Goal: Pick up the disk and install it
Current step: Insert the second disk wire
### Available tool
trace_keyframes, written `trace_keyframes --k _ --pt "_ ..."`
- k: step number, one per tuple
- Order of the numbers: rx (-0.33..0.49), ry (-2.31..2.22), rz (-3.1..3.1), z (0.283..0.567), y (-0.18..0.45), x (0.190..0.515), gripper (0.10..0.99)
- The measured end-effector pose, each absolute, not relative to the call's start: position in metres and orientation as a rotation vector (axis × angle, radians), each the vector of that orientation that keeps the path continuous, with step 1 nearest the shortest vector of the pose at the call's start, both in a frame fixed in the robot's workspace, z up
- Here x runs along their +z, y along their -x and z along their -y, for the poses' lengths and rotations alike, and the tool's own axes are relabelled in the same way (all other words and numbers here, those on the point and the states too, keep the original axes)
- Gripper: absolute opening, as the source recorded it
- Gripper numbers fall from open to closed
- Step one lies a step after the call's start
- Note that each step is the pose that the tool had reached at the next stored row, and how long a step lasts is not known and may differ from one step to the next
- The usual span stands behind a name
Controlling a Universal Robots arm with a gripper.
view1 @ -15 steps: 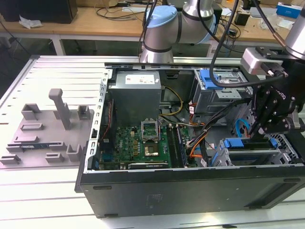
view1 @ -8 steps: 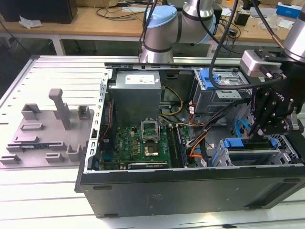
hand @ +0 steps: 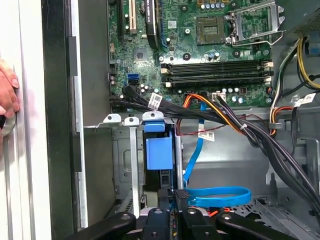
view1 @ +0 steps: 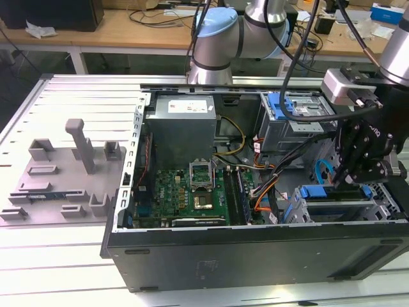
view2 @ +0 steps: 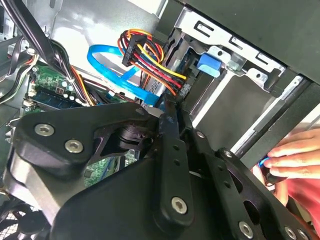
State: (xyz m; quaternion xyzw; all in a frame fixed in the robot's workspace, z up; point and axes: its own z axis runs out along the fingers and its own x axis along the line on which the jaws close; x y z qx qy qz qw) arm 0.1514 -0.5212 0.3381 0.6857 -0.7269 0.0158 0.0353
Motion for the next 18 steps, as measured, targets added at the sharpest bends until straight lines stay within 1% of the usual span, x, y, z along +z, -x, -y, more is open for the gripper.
trace_keyframes --k 2,9,18 --pt "0.051 -2.107 2.231 0.521 -0.151 0.344 0.298" --pt "0.052 -2.108 2.230 0.521 -0.151 0.369 0.298" --pt "0.052 -2.109 2.230 0.521 -0.151 0.372 0.298"
